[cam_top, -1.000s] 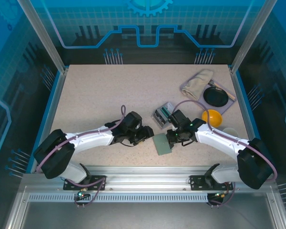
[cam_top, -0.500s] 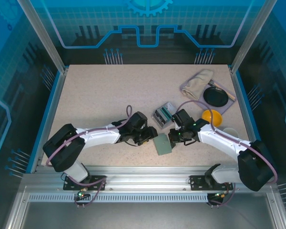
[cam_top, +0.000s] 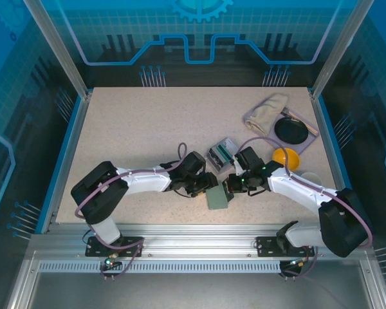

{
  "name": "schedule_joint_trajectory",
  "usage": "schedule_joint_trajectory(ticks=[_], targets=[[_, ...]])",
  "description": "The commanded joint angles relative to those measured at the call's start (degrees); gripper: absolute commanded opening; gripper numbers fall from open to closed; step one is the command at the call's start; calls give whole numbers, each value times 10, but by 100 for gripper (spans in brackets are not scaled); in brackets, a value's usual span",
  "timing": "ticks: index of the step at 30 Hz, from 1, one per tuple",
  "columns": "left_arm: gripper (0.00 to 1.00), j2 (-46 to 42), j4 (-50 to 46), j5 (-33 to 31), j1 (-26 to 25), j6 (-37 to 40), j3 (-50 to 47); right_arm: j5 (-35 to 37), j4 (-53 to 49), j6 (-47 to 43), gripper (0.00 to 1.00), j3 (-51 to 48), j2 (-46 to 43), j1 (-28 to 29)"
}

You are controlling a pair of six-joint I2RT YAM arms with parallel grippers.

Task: Put the credit cards into the card holder
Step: Open the card holder at the bottom-center of the table.

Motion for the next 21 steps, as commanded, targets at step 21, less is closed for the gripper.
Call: schedule_joint_trajectory(ticks=[21], targets=[[77, -18, 32, 20, -10, 23, 22, -254, 132, 122, 2, -64, -63, -116]])
